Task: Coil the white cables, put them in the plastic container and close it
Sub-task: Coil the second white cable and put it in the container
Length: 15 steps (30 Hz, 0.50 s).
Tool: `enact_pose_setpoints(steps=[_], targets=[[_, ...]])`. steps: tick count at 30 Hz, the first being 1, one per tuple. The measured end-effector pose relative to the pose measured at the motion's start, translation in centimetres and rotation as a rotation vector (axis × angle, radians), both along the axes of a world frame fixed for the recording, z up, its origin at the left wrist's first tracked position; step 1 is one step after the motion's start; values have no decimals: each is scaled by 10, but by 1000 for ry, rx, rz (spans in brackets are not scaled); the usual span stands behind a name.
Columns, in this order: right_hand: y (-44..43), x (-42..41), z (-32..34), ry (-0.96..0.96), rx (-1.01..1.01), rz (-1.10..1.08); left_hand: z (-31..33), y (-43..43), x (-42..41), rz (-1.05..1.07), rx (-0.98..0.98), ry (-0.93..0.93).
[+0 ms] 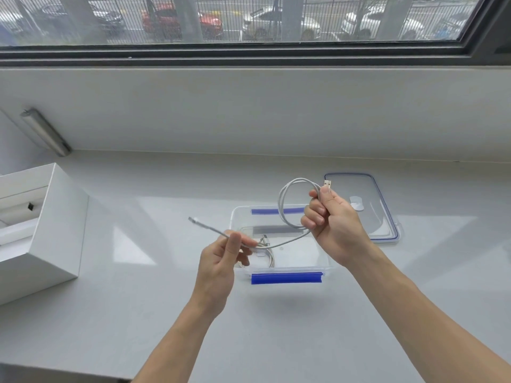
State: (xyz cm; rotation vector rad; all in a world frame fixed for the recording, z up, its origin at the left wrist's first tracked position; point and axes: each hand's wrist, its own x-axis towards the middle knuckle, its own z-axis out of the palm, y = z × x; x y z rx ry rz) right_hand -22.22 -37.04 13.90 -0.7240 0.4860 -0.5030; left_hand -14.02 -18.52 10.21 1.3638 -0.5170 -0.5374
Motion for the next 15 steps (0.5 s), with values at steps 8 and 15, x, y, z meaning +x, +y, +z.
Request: enact_pose_setpoints(steps=[8,15], targets=[[12,0,9,-147,-6,168,9,-24,3,30,204,115],[17,6,13,-91,-95,199,8,-37,7,2,371,-186]])
